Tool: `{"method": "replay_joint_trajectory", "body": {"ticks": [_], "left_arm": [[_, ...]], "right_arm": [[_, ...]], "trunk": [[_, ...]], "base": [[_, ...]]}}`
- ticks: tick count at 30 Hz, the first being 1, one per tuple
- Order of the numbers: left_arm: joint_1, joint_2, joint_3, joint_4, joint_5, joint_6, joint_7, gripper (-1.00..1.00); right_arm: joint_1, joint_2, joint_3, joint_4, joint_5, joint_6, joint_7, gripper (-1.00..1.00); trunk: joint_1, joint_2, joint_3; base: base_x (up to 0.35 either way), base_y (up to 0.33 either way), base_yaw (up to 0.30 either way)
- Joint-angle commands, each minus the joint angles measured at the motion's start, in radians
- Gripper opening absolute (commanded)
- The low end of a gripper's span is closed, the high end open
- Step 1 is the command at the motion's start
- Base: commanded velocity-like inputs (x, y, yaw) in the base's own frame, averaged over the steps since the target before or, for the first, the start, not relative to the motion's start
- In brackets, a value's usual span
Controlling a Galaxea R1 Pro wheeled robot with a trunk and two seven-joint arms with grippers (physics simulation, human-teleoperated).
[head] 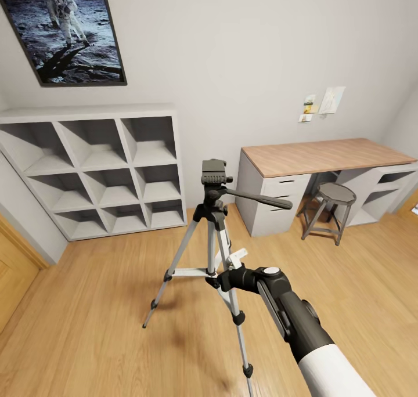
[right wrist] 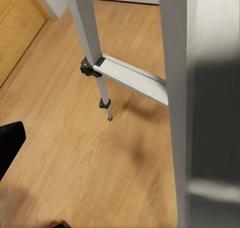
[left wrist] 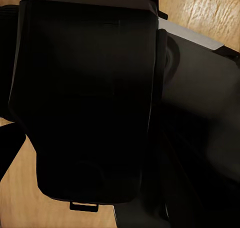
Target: Attach the digital camera to the camera tripod in the bedroom.
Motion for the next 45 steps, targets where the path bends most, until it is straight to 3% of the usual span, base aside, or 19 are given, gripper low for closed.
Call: {"method": "replay_joint_trajectory", "body": {"ticks": [1,10,14,19,26,30,45], "left_arm": [[-0.001,0.000,0.001,0.000,0.002,0.003,0.000,-1.00],[-0.001,0.000,0.001,0.000,0.002,0.003,0.000,-1.00],[-0.001,0.000,0.001,0.000,0.002,0.003,0.000,-1.00],[-0.001,0.000,0.001,0.000,0.002,0.003,0.000,-1.00],[-0.001,0.000,0.001,0.000,0.002,0.003,0.000,-1.00],[-0.001,0.000,0.001,0.000,0.002,0.003,0.000,-1.00],[-0.001,0.000,0.001,0.000,0.002,0.003,0.000,-1.00]], "right_arm": [[-0.001,0.001,-0.001,-0.001,0.007,0.004,0.004,1.00],[-0.001,-0.008,-0.005,-0.004,0.006,0.005,-0.033,1.00],[-0.001,-0.011,-0.013,-0.004,0.005,0.005,-0.106,1.00],[-0.001,-0.011,-0.017,-0.002,0.004,0.005,-0.145,1.00],[-0.001,-0.009,-0.018,0.006,0.006,-0.014,-0.153,1.00],[-0.001,-0.009,-0.014,0.004,0.009,-0.072,-0.154,1.00],[0.000,-0.008,-0.012,0.005,0.008,-0.085,-0.160,1.00]], "trunk": [[0.000,-0.002,-0.002],[0.000,-0.002,-0.002],[0.000,-0.002,-0.002],[0.000,-0.002,-0.002],[0.000,-0.002,-0.002],[0.000,-0.002,-0.002],[0.000,-0.002,-0.002]], "base": [[0.000,0.000,0.000],[0.000,0.000,0.000],[0.000,0.000,0.000],[0.000,0.000,0.000],[0.000,0.000,0.000],[0.000,0.000,0.000],[0.000,0.000,0.000]]}}
